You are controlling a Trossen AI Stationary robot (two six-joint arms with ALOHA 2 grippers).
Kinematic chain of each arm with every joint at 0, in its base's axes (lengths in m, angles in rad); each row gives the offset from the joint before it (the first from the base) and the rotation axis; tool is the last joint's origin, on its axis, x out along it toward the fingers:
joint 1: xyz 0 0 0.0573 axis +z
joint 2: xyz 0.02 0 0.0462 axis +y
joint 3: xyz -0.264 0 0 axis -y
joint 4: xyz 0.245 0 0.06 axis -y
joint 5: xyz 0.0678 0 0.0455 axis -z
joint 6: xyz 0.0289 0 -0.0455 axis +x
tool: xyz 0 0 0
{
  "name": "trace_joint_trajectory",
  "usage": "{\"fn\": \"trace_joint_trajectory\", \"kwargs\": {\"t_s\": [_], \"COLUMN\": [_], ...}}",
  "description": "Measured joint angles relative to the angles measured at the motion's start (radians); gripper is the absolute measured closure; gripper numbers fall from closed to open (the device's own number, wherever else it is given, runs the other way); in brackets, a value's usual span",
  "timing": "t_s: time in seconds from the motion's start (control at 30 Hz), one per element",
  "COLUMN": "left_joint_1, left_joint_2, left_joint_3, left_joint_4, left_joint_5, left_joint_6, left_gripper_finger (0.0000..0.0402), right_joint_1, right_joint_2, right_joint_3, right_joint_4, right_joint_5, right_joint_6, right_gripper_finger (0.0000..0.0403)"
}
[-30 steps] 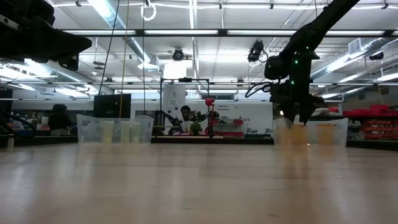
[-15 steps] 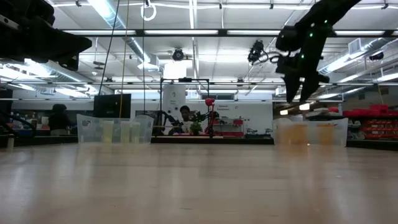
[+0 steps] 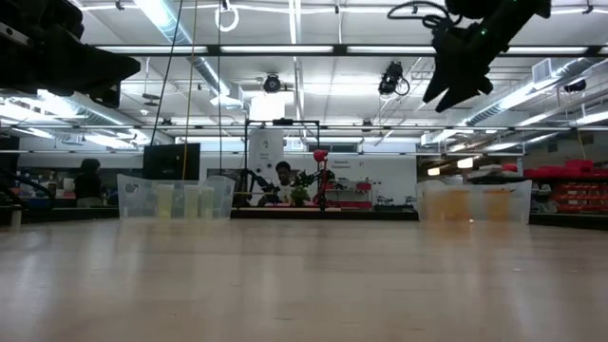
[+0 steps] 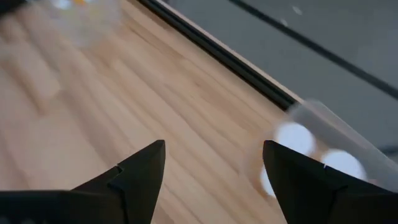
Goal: Pick and place medicine bottles into bin by pill shape (circle, oval)
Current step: Return to Home Position
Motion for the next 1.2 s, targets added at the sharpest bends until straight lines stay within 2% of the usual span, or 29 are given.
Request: {"fn": "trace_joint_trajectory", "kwargs": {"t_s": [0.3,0.4,0.5,0.77,0.9,1.2], "left_joint_1": [0.000,0.000,0.000,0.000,0.000,0.000], "left_joint_2": [0.000,0.000,0.000,0.000,0.000,0.000], "left_joint_3": [0.000,0.000,0.000,0.000,0.000,0.000], "left_joint_4": [0.000,0.000,0.000,0.000,0.000,0.000], "left_joint_5": [0.000,0.000,0.000,0.000,0.000,0.000], "left_joint_6": [0.000,0.000,0.000,0.000,0.000,0.000], "left_gripper_finger": [0.0373,0.0376,0.0373,0.0367,0.0375,0.0371], "right_joint_1": [0.225,0.303,0.374,0.545,0.582,0.573], "right_joint_2": [-0.160,-0.195,-0.235,-0.367,-0.449,-0.642], "right_joint_3": [-0.276,-0.357,-0.436,-0.650,-0.735,-0.920], "right_joint_4": [0.324,0.396,0.473,0.747,0.797,0.852], "right_joint_5": [0.005,0.043,0.080,0.075,0.082,0.062], "right_joint_6": [0.038,0.038,0.029,-0.037,-0.043,-0.042], "right_gripper_finger": [0.0127,0.0127,0.0127,0.0127,0.0127,0.0127]}}
